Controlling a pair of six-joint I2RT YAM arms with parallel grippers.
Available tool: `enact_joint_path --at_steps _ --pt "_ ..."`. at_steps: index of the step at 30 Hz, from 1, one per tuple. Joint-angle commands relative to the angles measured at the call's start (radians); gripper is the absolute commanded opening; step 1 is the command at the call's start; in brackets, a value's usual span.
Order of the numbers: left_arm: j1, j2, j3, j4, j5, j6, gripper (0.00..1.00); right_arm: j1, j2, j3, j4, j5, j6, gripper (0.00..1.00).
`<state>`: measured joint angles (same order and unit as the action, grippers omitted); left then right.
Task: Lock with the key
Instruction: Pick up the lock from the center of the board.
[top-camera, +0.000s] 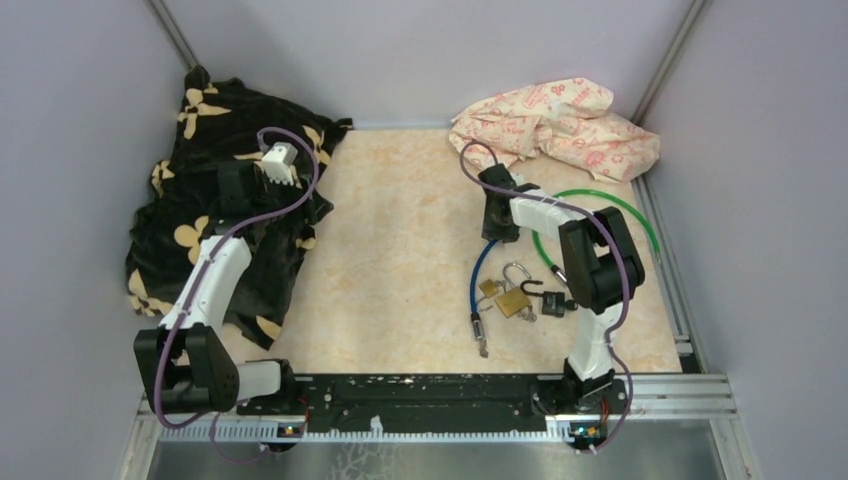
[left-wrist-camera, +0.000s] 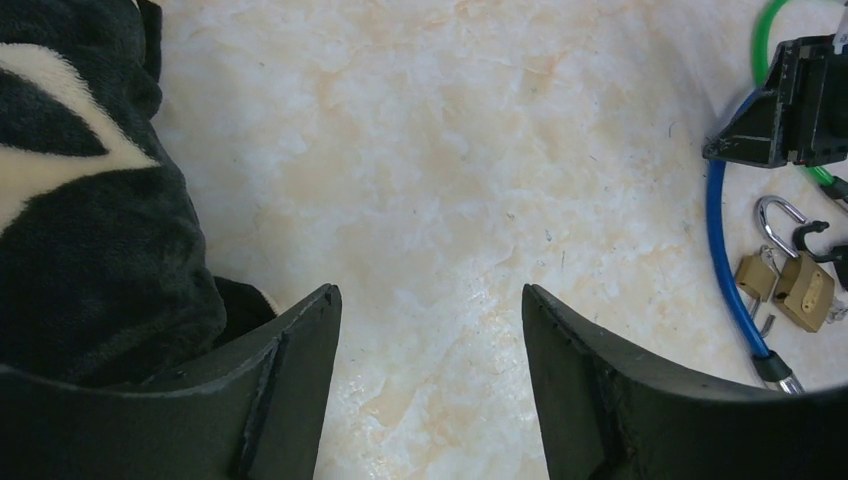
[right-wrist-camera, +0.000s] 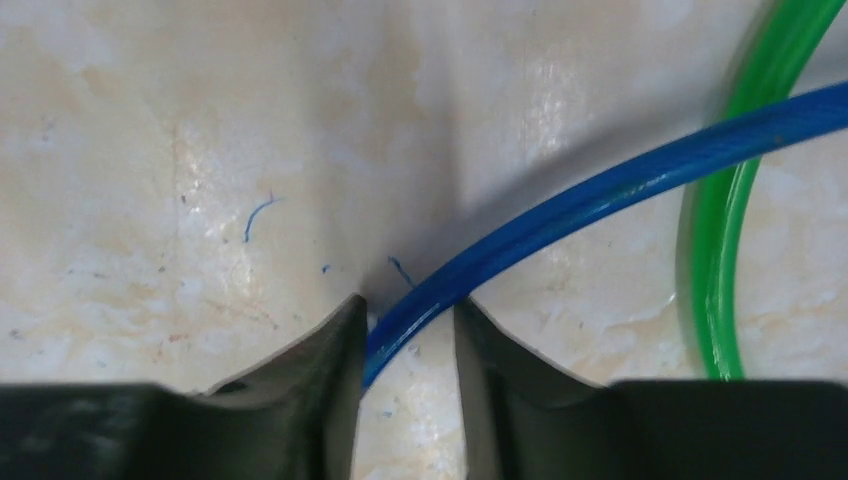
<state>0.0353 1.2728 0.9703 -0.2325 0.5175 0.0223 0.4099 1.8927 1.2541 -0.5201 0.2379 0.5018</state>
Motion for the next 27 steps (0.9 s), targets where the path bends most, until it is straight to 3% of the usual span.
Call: enact_joint_path --at_steps 1,5,10,14,17,21,24,27 --pt "-0.009 -0.026 0.041 -0.072 0.035 0.027 0.70 -0.002 0.006 -0.010 0.018 -0.094 0.010 0.28" --pt "-0.031 -0.031 0.061 -0.123 0.038 0.043 0.66 -0.002 -0.031 -0.033 0.106 -0.169 0.034 0.00" --pt "-0.142 -0.025 0.151 -0.304 0.034 0.133 0.62 0.007 -0.161 -0.143 0.364 -0.311 0.168 0.00" --pt "-0.199 -0.002 0.267 -0.549 0.025 0.251 0.61 0.053 -0.308 -0.209 0.486 -0.220 0.233 0.00" --pt "-0.261 -0.031 0.269 -0.579 0.018 0.278 0.59 0.069 -0.428 -0.284 0.592 -0.160 0.282 0.00" --pt "-0.493 -0.122 0.085 -0.301 -0.007 0.131 0.59 0.107 -0.569 -0.389 0.701 -0.071 0.323 0.00" --pt "-0.659 -0.164 -0.066 0.032 -0.032 0.046 0.69 0.160 -0.677 -0.426 0.731 0.016 0.314 0.00" --pt "-0.749 -0.158 -0.172 0.398 -0.047 -0.018 0.79 0.211 -0.754 -0.433 0.743 0.086 0.299 0.00"
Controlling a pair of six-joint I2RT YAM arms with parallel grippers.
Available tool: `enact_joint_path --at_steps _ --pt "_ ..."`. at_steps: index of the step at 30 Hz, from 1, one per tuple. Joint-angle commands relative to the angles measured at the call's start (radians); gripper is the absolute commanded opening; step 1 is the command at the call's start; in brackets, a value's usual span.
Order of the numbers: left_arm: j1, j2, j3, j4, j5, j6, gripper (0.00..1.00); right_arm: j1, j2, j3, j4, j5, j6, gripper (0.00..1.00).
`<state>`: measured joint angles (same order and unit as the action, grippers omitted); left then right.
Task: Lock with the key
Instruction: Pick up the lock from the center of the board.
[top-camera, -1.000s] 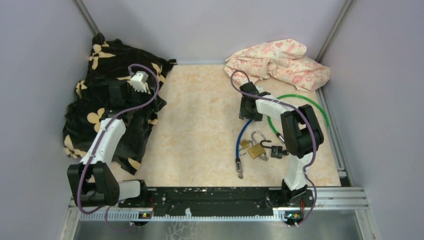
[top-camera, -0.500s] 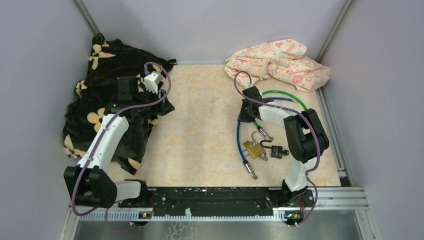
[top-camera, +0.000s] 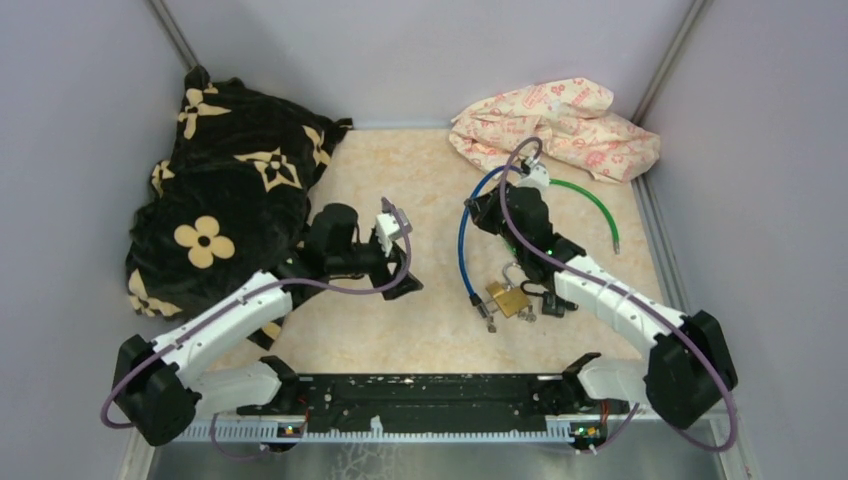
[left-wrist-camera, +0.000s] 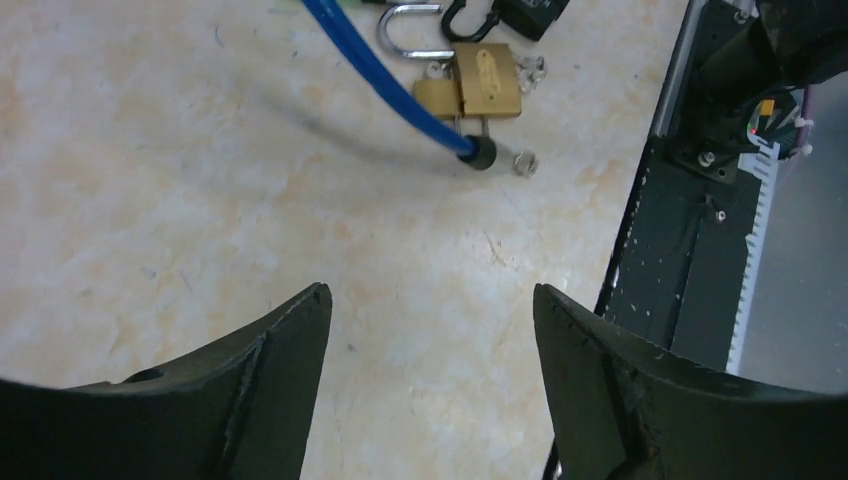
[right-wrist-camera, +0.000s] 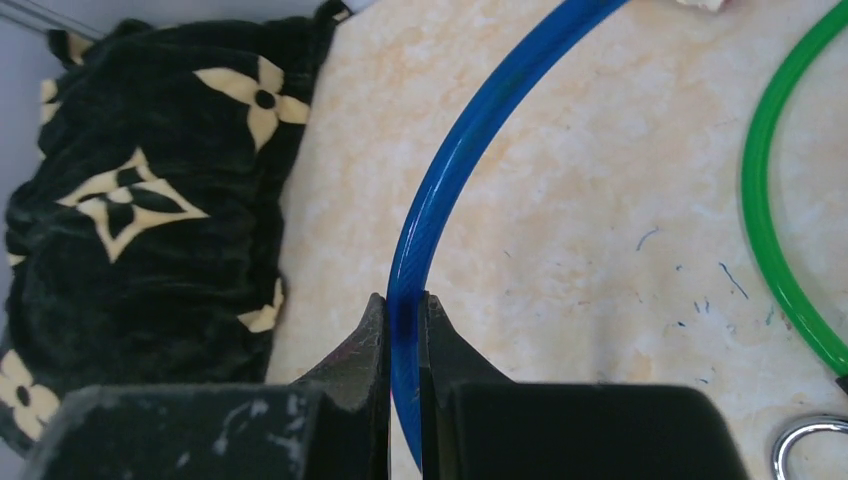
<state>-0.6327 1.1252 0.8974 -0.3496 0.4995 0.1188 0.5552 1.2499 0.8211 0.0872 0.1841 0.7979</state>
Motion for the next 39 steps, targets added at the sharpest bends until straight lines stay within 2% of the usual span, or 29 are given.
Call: enact_joint_path --at_steps 1,4,6,8,11,14,16,21,24,27,28,30,31,32,35,37,39 --pt "-0.101 0.012 -0.108 0.575 -0.031 -0.131 0.81 0.081 -0.131 -0.001 0.141 0.157 -0.002 0.00" --pt "-0.135 0.126 -0.076 0.666 -0.062 -0.194 0.85 0.117 -0.174 -0.008 0.165 0.194 -0.009 0.00" --pt "-0.137 0.156 -0.110 0.788 -0.085 -0.229 0.86 0.135 -0.194 -0.007 0.172 0.206 -0.013 0.00" --pt "-0.141 0.178 -0.135 0.836 -0.106 -0.242 0.86 0.153 -0.203 -0.002 0.178 0.212 -0.021 0.00" --pt "-0.146 0.210 -0.151 0.870 -0.133 -0.290 0.85 0.172 -0.199 0.010 0.182 0.199 -0.027 0.00" --pt "-0.157 0.244 -0.153 0.912 -0.176 -0.297 0.80 0.188 -0.180 0.020 0.196 0.165 -0.028 0.00" --pt "-0.158 0.261 -0.155 0.932 -0.236 -0.284 0.71 0.196 -0.169 0.027 0.206 0.132 -0.028 0.00" --pt "-0.157 0.244 -0.202 0.997 -0.288 -0.243 0.36 0.203 -0.160 0.020 0.247 0.066 -0.034 0.00" --pt "-0.157 0.213 -0.240 1.033 -0.274 -0.242 0.00 0.204 -0.143 0.007 0.296 0.000 -0.042 0.00" --pt "-0.156 0.139 -0.303 1.053 -0.304 -0.224 0.00 0.204 -0.119 0.035 0.283 -0.149 -0.188 0.00" --pt "-0.153 0.103 -0.332 1.060 -0.307 -0.215 0.00 0.202 -0.117 0.043 0.261 -0.198 -0.257 0.21" --pt "-0.143 0.029 -0.392 1.072 -0.297 -0.188 0.00 0.180 -0.123 0.060 0.178 -0.339 -0.397 0.53" --pt "-0.133 -0.009 -0.423 1.076 -0.284 -0.177 0.00 0.161 -0.127 0.072 0.123 -0.407 -0.457 0.65" --pt "-0.121 -0.043 -0.460 1.077 -0.273 -0.172 0.00 0.135 -0.130 0.085 0.058 -0.466 -0.517 0.73" --pt "-0.071 -0.135 -0.542 1.075 -0.217 -0.166 0.00 0.038 -0.144 0.105 -0.130 -0.630 -0.681 0.81" --pt "-0.033 -0.195 -0.585 1.073 -0.200 -0.178 0.00 -0.023 -0.155 0.088 -0.163 -0.624 -0.760 0.82" --pt "0.014 -0.248 -0.618 1.073 -0.163 -0.203 0.00 -0.075 -0.159 0.053 -0.147 -0.534 -0.857 0.84"
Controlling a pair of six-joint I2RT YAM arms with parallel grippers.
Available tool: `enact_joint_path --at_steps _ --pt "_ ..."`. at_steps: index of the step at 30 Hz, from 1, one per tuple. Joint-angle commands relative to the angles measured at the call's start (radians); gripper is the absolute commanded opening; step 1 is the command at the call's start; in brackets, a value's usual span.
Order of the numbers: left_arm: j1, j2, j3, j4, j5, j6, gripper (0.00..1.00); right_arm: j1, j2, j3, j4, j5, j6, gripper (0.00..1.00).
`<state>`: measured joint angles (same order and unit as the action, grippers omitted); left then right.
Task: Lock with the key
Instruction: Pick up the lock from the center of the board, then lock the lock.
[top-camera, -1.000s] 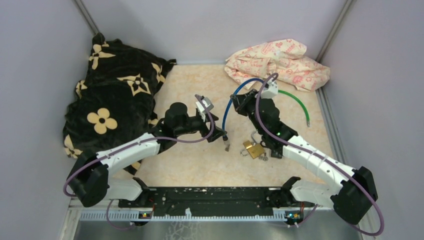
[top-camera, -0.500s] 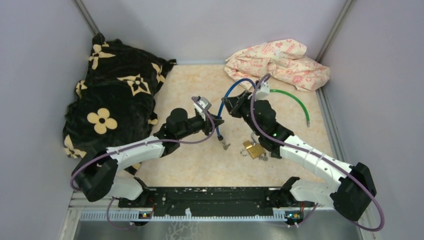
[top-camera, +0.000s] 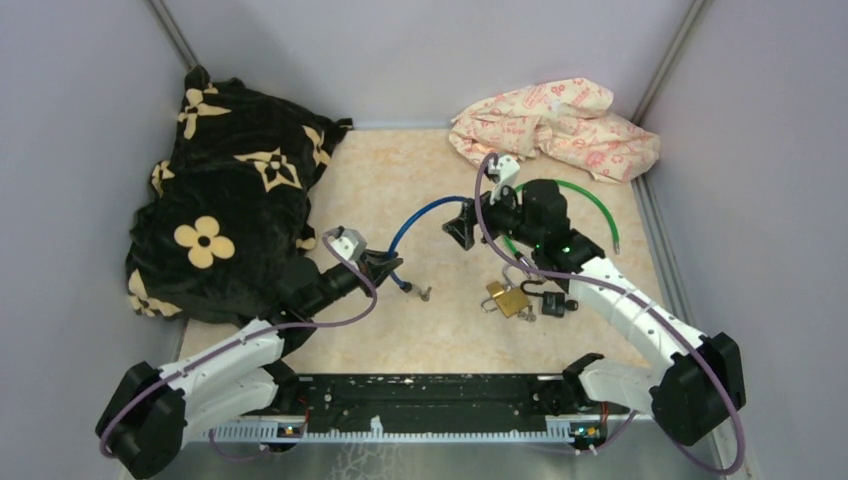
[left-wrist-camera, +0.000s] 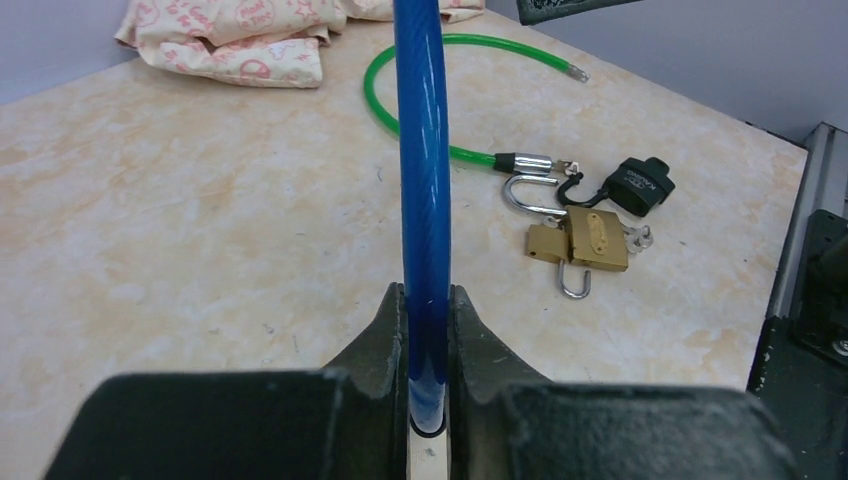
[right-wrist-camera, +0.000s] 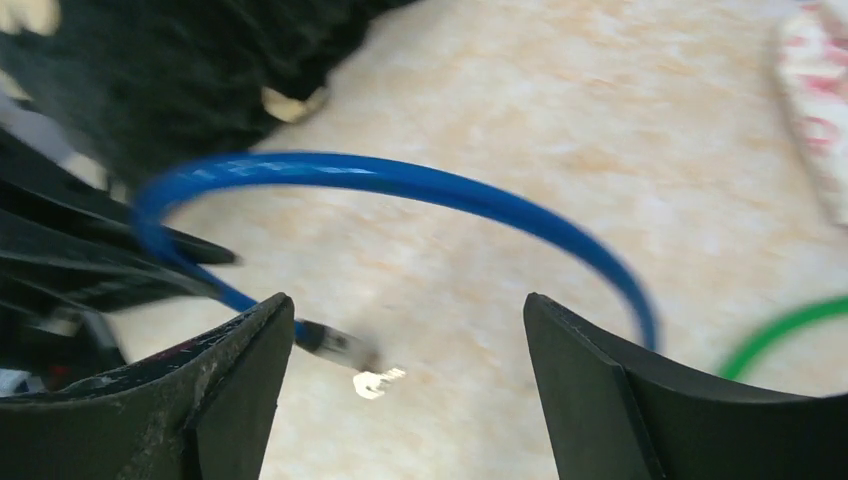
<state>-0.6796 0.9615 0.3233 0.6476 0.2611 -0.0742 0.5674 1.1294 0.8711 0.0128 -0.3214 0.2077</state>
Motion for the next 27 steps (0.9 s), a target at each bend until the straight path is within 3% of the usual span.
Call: enact_joint_path --at_steps 1,4,9,16,21,27 --pt "0.071 -0.110 -0.057 0.076 0.086 -0.015 0.00 -0.098 -0.036 -0.025 -0.034 0.035 -0.284 0.86" --pt "0.081 -0.182 -0.093 0.077 0.138 -0.016 0.00 -0.134 0.005 -0.109 0.108 0.084 -0.409 0.85" --pt "0.081 -0.252 -0.137 0.061 0.166 -0.067 0.00 -0.135 0.070 -0.177 0.266 -0.078 -0.498 0.82" --pt "0.083 -0.314 -0.179 0.063 0.155 -0.100 0.00 -0.136 0.213 -0.257 0.530 -0.067 -0.414 0.73" --pt "0.082 -0.326 -0.191 0.061 0.166 -0.106 0.00 -0.136 0.344 -0.267 0.712 -0.053 -0.325 0.56" --pt "0.082 -0.334 -0.194 0.055 0.146 -0.109 0.00 -0.136 0.363 -0.311 0.802 -0.044 -0.269 0.24"
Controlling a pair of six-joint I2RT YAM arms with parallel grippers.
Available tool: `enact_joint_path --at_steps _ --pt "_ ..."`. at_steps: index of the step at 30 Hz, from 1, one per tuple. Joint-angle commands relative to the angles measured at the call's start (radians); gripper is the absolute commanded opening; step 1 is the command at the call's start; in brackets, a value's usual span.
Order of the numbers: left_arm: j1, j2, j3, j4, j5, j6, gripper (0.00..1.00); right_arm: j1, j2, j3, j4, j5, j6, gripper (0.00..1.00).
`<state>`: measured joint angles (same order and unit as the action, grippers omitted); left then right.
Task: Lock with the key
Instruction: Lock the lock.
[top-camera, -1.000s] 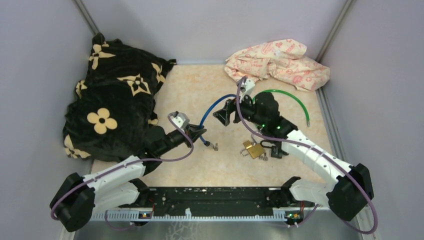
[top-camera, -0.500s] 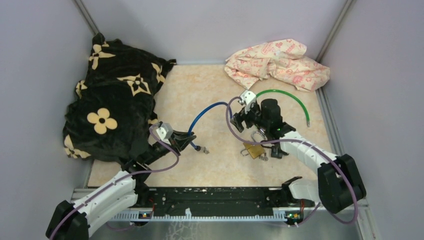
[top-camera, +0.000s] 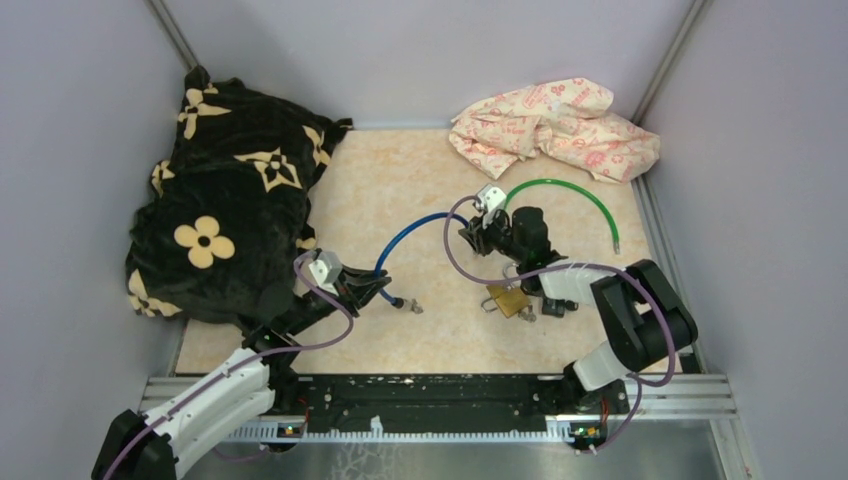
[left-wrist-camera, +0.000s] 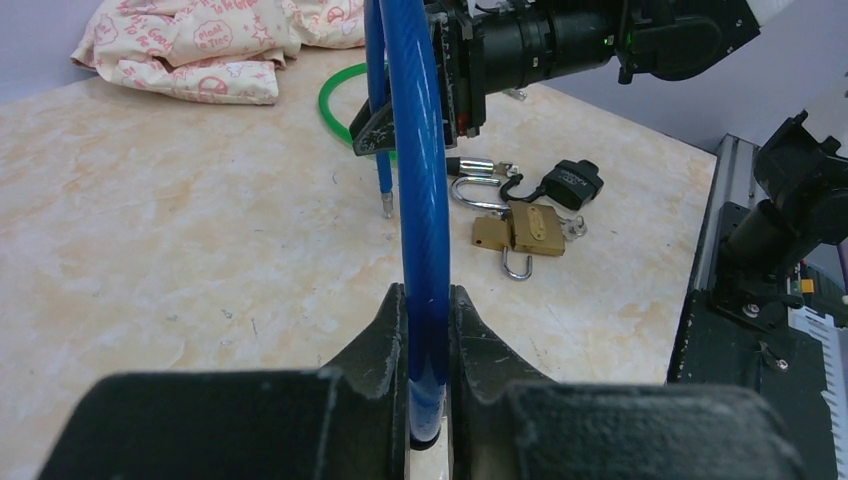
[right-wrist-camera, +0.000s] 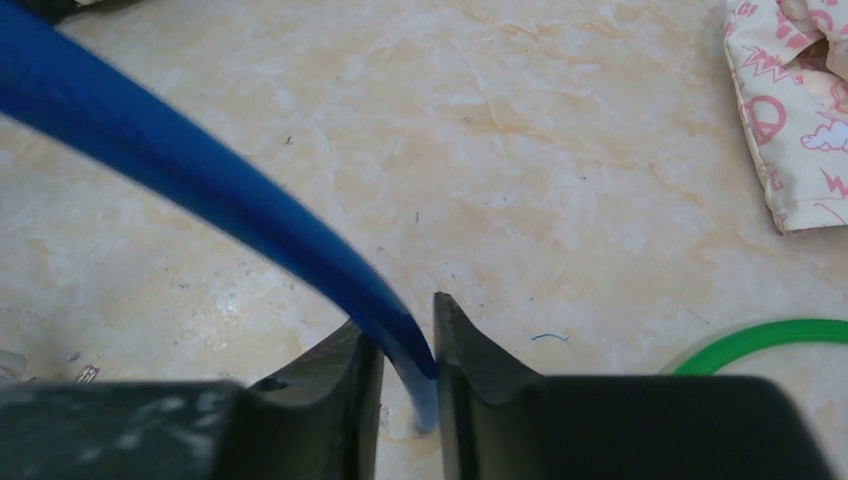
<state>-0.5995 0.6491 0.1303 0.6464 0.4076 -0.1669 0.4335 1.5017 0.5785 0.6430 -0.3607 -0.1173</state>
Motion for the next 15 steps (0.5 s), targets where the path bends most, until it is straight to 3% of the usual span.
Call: enact_joint_path --at_steps 1,2,3,7,9,15 --pt "0.001 -0.020 -0.001 0.056 -0.002 -0.017 0.00 -0.002 -0.012 -0.024 0.165 -0.003 0.061 0.16" --pt "0.001 -0.019 -0.003 0.056 -0.003 -0.019 0.00 -0.002 -0.015 -0.028 0.152 -0.004 0.063 0.05" --pt "0.002 -0.017 -0.004 0.055 -0.005 -0.019 0.00 -0.002 -0.019 -0.028 0.136 -0.004 0.069 0.00" --pt "0.002 -0.004 -0.016 0.050 -0.025 -0.025 0.02 -0.002 -0.079 0.024 0.026 -0.014 0.160 0.00" --pt "0.002 0.005 -0.030 0.049 -0.041 -0.019 0.24 -0.003 -0.132 0.086 -0.051 -0.018 0.204 0.00" --pt "0.002 0.029 -0.068 0.061 -0.086 0.034 0.48 0.000 -0.259 0.240 -0.218 -0.051 0.230 0.00"
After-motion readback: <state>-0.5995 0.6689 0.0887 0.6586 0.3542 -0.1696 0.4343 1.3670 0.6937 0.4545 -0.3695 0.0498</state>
